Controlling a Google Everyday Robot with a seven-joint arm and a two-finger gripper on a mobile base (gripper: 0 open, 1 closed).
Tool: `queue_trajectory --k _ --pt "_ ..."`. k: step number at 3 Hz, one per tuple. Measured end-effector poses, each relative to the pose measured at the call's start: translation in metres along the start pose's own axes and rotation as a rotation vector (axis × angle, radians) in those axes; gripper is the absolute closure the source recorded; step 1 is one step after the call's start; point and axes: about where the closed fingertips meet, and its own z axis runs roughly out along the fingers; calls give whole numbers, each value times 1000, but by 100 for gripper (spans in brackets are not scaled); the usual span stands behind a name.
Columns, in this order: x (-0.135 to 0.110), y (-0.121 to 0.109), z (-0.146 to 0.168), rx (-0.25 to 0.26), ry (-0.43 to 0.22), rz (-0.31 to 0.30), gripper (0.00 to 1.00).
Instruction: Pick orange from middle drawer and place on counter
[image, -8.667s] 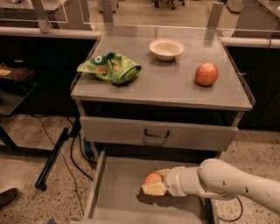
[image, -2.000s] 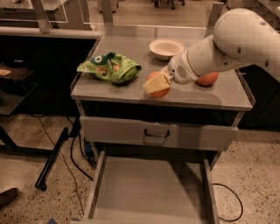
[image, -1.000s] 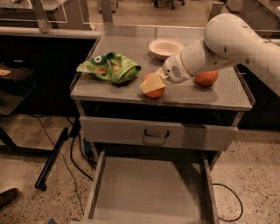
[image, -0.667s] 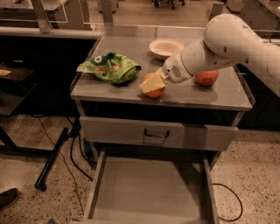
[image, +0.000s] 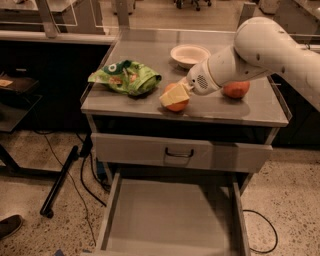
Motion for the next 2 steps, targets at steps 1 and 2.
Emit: queue_trajectory --k 1,2 --pt "0 0 0 0 0 0 35" --pt "0 0 0 0 0 0 12"
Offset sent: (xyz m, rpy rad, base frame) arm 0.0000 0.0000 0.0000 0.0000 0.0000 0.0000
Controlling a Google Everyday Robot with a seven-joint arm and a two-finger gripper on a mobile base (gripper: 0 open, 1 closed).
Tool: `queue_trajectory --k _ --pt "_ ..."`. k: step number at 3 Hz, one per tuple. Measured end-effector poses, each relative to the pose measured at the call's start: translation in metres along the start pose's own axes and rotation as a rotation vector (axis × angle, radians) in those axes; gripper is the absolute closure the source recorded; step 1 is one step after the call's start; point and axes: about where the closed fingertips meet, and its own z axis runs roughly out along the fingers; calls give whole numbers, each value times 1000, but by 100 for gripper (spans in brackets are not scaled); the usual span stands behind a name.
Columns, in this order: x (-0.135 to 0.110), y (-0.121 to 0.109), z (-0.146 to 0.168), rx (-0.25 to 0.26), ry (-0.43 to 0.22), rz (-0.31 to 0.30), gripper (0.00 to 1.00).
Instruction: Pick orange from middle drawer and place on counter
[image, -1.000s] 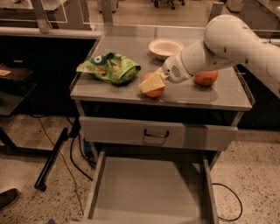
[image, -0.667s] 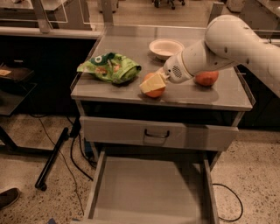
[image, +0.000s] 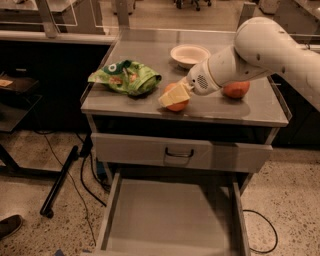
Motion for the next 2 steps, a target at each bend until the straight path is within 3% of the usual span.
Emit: queue_trajectory --k 1,2 --pt "0 0 0 0 0 0 0" --pt "0 0 0 0 0 0 0"
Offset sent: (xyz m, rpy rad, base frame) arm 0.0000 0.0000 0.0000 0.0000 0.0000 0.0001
